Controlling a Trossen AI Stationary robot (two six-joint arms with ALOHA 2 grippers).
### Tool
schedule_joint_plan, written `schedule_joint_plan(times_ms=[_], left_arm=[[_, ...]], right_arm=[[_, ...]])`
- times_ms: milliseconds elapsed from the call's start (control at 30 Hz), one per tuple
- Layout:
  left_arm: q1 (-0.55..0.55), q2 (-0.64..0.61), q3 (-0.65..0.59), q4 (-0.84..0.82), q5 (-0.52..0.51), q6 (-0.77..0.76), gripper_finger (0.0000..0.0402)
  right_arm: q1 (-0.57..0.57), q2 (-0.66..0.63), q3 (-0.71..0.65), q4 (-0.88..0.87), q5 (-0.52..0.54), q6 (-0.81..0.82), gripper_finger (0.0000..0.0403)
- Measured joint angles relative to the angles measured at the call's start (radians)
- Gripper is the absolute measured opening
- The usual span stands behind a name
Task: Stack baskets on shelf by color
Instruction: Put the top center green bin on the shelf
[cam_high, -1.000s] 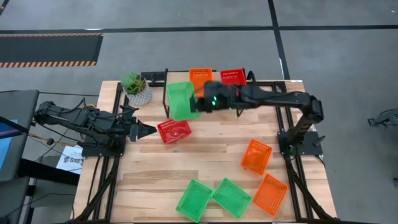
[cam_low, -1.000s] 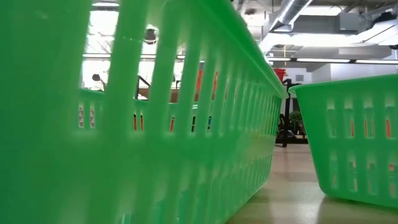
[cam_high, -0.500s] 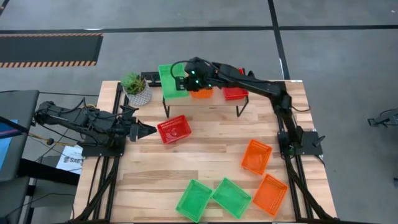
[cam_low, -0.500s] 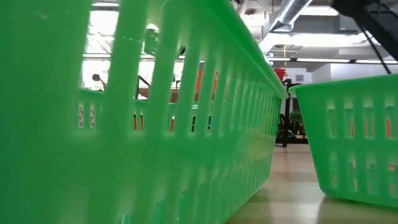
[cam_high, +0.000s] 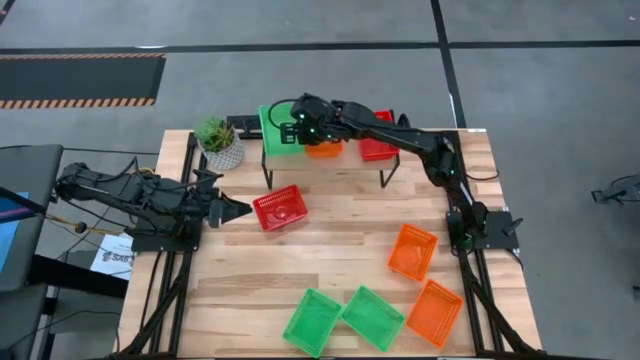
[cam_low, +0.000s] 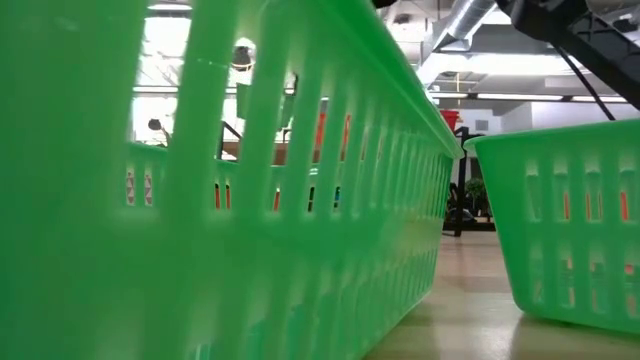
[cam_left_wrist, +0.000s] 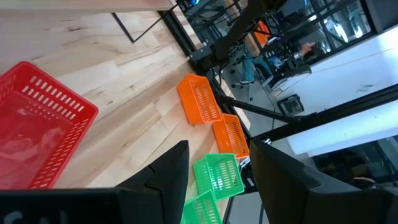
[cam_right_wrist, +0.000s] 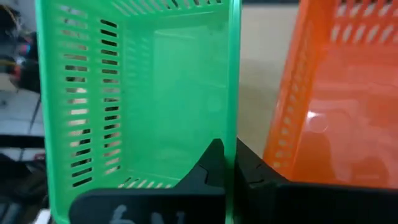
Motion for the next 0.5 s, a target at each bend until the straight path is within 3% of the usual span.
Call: schedule_joint_plan(times_ms=[500], left_arm=[[0.000, 0.000, 0.000, -0.011, 0.000, 0.001, 0.0158]], right_arm=[[-0.017, 0.008, -0.001, -0.047, 0.032, 0.022, 0.0008]])
